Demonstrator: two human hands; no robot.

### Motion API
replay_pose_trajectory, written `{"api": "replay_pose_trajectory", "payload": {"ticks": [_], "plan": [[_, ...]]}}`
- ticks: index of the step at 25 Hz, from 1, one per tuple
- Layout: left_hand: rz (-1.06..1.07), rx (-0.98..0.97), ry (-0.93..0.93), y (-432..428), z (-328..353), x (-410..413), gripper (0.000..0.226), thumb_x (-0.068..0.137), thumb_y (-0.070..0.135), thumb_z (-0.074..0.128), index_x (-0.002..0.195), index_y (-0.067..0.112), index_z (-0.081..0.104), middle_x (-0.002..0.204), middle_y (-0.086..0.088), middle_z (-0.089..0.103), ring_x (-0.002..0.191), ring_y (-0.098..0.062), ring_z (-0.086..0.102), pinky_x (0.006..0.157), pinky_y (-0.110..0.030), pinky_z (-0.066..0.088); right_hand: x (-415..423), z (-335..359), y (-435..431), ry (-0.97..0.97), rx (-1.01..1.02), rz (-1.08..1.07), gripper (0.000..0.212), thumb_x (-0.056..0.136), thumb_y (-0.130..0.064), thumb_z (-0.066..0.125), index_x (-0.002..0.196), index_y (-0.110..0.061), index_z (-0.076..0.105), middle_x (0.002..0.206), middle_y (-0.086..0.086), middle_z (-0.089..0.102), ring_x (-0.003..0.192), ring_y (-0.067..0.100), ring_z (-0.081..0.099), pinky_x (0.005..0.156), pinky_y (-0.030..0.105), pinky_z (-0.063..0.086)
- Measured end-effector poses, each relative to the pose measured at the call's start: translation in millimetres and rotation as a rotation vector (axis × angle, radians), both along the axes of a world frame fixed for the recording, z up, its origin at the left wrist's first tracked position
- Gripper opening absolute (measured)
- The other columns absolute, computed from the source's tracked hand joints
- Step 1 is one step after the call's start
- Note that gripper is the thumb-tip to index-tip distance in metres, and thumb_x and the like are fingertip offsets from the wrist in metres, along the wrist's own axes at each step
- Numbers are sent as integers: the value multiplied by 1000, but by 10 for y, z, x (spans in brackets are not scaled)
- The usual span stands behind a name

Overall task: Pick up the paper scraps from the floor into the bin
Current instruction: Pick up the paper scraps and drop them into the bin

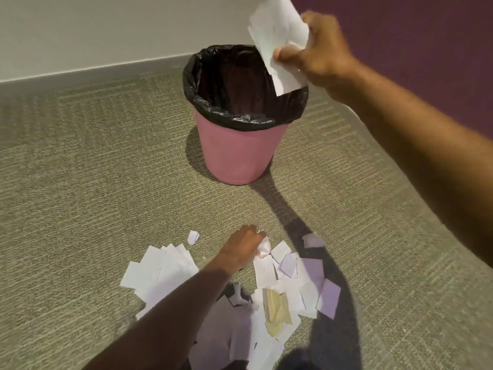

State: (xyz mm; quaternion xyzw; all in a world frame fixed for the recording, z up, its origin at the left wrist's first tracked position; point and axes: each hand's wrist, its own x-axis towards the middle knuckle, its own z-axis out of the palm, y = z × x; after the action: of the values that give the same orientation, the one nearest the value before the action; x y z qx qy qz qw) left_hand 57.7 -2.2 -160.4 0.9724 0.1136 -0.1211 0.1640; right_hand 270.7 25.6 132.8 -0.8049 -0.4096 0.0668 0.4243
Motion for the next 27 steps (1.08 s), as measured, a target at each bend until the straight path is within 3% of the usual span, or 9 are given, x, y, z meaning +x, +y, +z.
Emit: {"api": "replay_pose_trajectory", "payload": {"ticks": [5,9,13,15,17,20,22,24,27], "plan": [[14,27,-82,-57,-5,-99,36,88,-2,53,123,8,53,123,-12,54,115,-30,50,86,-40,49,143,-416,480,24,-286,16,52,78,-20,81,123,-8,59,105,5,66,89,20,66,70,29,58],[10,12,-126,-84,14,-110,34,84,-8,51,115,6,58,118,-13,58,111,-31,53,86,-41,48,165,-505,549,116,-328,48,52,78,-25,81,122,-7,59,104,12,68,92,27,70,83,44,60],[67,-42,-174,-37,6,-90,29,86,-4,53,111,8,61,112,-11,62,104,-27,57,81,-35,47,46,-432,487,93,-186,-15,23,92,-26,66,108,-9,62,90,10,68,83,30,73,77,47,61],[96,-76,-219,-37,83,-58,26,89,0,54,112,8,63,110,-10,64,99,-24,60,76,-29,45,-69,-350,302,94,-26,-9,10,96,-20,59,93,-11,62,80,6,65,71,29,73,62,43,60],[156,-162,-250,33,283,-4,22,92,7,56,112,6,64,107,-9,65,92,-22,62,73,-27,47,-223,-346,-23,112,86,-9,12,97,-17,56,90,-9,63,76,6,66,57,22,69,49,32,52],[319,-267,-409,324,685,135,18,94,14,56,107,8,67,96,-8,68,81,-19,63,61,-24,45,-437,-749,-652,172,71,-116,18,96,-15,57,88,-2,66,76,13,68,56,18,63,49,24,51],[420,-290,-596,536,1035,220,19,93,17,56,101,7,69,88,-7,69,75,-22,64,58,-25,41,-541,-1299,-1034,228,-117,-213,19,94,-16,59,86,0,63,79,16,67,67,28,65,59,32,56],[493,-299,-753,714,1480,270,20,90,19,58,96,5,71,82,-7,70,68,-21,62,55,-26,43,-625,-1942,-1379,292,-481,-170,19,91,-24,64,94,-5,60,85,11,63,76,28,62,63,31,50],[510,-202,-936,977,2136,375,23,88,25,55,85,6,69,75,-6,65,64,-18,55,51,-30,36,-668,-2589,-1774,346,-862,-20,71,76,-50,74,129,-10,48,112,12,57,101,28,58,82,39,53]]}}
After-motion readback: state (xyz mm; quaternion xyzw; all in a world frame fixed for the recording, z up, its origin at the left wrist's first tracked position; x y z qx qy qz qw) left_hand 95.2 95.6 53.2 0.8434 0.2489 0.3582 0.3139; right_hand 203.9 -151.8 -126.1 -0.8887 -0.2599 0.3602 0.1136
